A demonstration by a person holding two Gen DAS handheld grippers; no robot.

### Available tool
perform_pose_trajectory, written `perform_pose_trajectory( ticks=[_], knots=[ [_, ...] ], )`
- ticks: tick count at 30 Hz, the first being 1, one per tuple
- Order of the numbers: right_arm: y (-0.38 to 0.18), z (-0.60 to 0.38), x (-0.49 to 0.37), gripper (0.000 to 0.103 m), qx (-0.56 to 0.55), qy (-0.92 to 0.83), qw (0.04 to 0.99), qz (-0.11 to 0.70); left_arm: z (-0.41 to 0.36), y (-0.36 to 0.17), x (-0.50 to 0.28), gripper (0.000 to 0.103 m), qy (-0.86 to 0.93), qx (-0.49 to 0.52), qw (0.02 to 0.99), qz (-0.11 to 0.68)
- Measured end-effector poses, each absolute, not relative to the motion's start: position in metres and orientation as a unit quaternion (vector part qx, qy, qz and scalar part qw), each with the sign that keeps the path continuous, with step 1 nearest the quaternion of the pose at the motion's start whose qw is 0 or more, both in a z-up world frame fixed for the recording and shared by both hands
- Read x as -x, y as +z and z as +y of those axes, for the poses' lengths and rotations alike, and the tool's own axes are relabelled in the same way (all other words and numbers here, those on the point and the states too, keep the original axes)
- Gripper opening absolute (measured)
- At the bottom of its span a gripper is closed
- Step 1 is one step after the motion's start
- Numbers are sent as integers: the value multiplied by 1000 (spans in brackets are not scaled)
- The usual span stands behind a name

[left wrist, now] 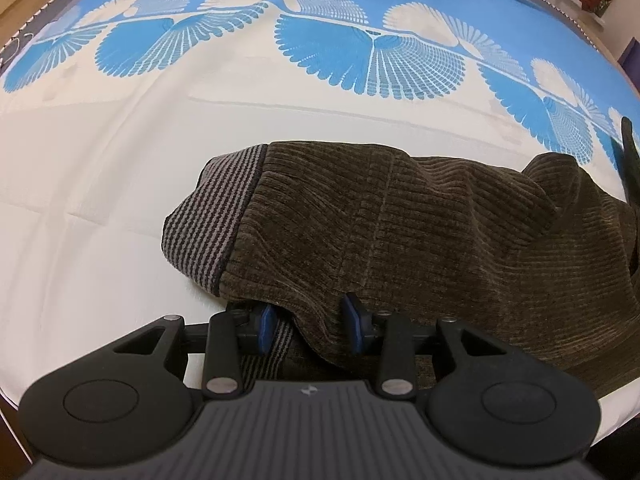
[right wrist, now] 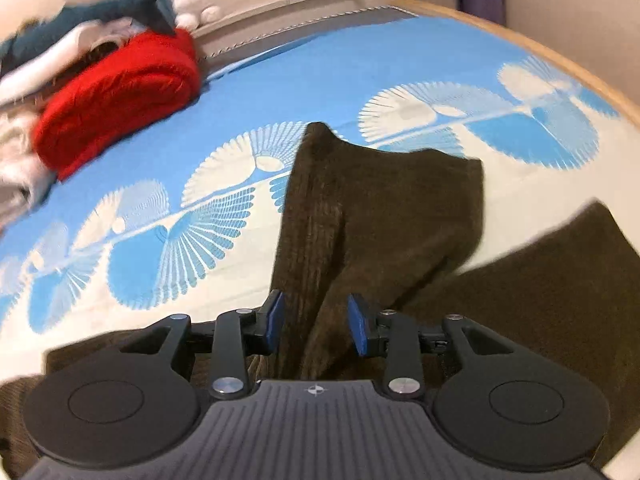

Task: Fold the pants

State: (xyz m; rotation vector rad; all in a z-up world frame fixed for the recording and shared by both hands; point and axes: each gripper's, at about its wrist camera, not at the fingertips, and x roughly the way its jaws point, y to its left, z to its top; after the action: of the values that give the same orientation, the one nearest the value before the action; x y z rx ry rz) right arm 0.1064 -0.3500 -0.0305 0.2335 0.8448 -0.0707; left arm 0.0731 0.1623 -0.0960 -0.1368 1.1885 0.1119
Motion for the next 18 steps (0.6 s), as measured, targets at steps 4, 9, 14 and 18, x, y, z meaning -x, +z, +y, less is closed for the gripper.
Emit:
perform_pose_trajectory(
  ticks=[4, 9, 14, 18],
  knots=[
    [-42, -320, -133, 45, -67, -26, 901, 428, 165, -98, -74, 40, 51, 68, 823, 562],
    [-57, -294, -150, 48, 0, -66, 890, 452, 167, -99, -77, 40, 47, 73, 821, 565],
    [-60, -293, -151, 7, 33, -85, 884, 460, 166, -99, -76, 37, 48, 69, 822, 563],
    [-36, -318, -136, 6, -23, -109, 903, 415, 169, -92, -75, 20, 62, 85, 830, 548]
  ],
)
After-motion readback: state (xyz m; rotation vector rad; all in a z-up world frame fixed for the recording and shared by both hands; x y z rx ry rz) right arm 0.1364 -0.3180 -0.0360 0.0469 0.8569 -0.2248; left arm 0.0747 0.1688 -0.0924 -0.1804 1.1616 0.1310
